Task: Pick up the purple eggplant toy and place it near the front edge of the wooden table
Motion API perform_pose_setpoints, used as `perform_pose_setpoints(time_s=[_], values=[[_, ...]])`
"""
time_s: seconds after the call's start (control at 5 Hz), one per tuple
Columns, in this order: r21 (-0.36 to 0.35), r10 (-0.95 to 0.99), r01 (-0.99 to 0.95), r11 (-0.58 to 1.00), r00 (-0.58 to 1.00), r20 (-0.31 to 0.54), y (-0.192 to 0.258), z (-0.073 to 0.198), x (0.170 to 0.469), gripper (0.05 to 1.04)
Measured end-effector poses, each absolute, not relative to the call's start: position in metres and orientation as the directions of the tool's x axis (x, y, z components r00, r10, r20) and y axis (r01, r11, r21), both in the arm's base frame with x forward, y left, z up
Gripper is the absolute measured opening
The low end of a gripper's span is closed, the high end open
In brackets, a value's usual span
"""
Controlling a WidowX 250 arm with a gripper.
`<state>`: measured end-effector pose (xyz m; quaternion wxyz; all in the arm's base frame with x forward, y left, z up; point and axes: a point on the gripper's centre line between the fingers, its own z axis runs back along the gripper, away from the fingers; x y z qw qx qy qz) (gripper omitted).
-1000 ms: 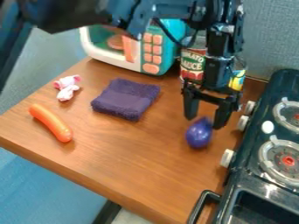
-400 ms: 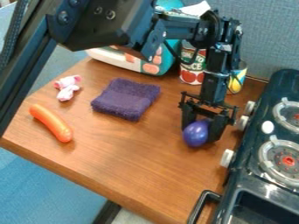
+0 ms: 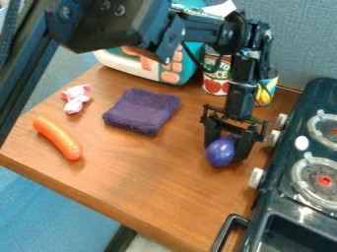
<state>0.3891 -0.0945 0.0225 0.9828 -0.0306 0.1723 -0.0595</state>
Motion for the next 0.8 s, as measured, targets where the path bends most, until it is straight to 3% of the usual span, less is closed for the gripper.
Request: perform_pose_setpoints(time_s=[0.4, 0.8], values=[[0.013, -0.095, 0.100, 0.995, 0.970, -0.222, -0.104, 0.086, 0.341, 0.813], [-0.009, -0.085, 0.089, 0.996, 0.911, -0.403, -0.104, 0.060, 0.297, 0.813]])
